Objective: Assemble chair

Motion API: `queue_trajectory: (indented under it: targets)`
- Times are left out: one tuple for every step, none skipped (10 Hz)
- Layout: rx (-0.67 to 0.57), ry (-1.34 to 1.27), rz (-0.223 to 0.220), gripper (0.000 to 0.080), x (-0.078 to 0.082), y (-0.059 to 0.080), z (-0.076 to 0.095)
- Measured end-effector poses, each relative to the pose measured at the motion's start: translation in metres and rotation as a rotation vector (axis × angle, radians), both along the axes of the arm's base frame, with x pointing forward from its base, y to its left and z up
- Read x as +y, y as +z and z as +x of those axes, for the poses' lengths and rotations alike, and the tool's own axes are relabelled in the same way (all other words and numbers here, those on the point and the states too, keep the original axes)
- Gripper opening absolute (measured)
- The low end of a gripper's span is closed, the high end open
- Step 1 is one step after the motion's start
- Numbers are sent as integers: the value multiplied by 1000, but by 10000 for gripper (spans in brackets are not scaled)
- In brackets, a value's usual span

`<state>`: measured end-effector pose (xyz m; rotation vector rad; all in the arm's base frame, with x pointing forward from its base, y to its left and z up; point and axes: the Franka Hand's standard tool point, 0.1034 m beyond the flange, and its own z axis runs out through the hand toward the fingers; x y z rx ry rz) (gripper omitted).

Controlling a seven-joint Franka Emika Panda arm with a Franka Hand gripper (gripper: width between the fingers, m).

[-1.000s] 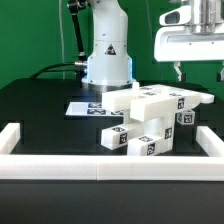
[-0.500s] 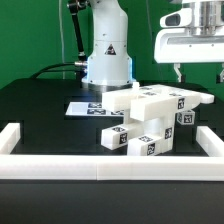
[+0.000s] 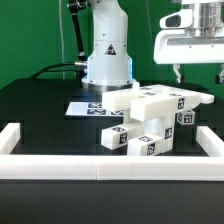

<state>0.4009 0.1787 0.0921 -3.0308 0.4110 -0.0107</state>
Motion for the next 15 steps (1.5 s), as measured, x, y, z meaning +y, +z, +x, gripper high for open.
queue_trajectory:
  targets:
    - [0, 0, 0, 649, 0, 0, 0]
    - [-2, 0, -1, 649, 0, -1, 0]
    - [-9, 0, -6, 649, -2, -5, 1]
    - [-10, 0, -12, 649, -3, -10, 0]
    - [-14, -1, -20, 649, -5, -17, 1]
    - [-11, -2, -30, 649, -8, -24, 0]
    - [-5, -2, -39, 649, -9, -31, 0]
    - [0, -1, -48, 649, -10, -38, 0]
    - [5, 0, -51, 649, -10, -41, -2]
    - [6, 0, -52, 649, -10, -41, -2]
    - [7, -1, -52, 649, -10, -41, -2]
    - [7, -1, -52, 649, -10, -42, -2]
    - [7, 0, -52, 649, -10, -42, -3]
    - [-1, 15, -56, 649, -12, -45, -3]
    - [-6, 23, -64, 649, -12, -52, -5]
